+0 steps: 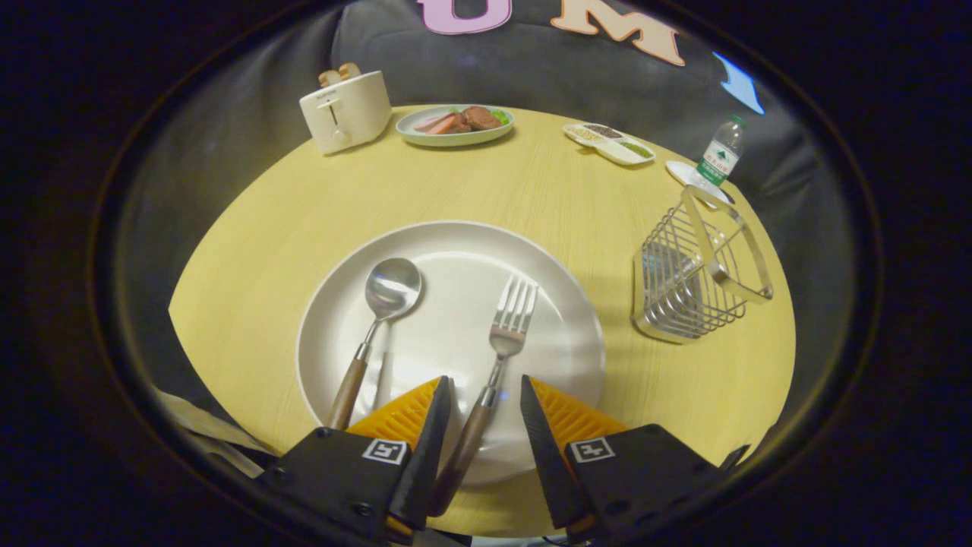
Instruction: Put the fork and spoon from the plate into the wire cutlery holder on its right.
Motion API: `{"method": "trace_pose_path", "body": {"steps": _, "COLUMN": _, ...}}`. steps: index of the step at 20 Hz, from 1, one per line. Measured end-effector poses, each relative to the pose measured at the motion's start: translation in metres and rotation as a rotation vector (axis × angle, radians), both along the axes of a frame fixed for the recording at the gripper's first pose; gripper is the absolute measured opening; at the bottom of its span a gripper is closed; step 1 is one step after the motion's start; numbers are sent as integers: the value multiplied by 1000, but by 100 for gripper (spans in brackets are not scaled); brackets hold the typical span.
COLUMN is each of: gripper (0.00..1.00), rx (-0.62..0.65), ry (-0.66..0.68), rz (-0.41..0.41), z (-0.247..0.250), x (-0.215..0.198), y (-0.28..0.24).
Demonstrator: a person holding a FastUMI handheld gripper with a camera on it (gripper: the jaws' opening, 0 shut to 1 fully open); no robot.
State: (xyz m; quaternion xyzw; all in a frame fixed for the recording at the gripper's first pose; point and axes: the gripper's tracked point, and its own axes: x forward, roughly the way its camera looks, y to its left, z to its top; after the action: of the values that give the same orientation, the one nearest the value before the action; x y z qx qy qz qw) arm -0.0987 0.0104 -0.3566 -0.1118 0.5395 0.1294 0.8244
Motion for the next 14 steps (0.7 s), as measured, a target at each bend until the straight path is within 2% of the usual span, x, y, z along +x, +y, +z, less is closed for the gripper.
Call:
{"method": "trace_pose_path", "body": {"steps": 4, "gripper": 27, "rx": -4, "ry": 38, "rz": 9, "z": -5, "x": -2, "y": 2}}
{"method": "trace_pose_path", "body": {"steps": 5, "gripper": 27, "rx": 0, "ry": 44, "rz": 11, "z": 2, "x": -1, "y": 3}}
{"method": "trace_pose_path", "body": {"steps": 6, "gripper": 24, "rx": 6, "ry": 60, "rz": 16, "z": -10, "x": -3, "y": 6}}
{"method": "trace_pose_path", "body": {"steps": 8, "gripper": 18, "rx": 6, "ry": 69, "rz": 14, "z": 2, "x": -3, "y": 1}}
{"method": "trace_pose_path", "body": {"steps": 11, "gripper": 7, "rx": -7, "ry": 78, "rz": 54, "z": -1, "x": 1, "y": -4}}
{"method": "trace_pose_path", "body": {"steps": 14, "gripper": 7, "rx": -11, "ry": 75, "rz": 80, "z": 10, "x": 8, "y": -9}}
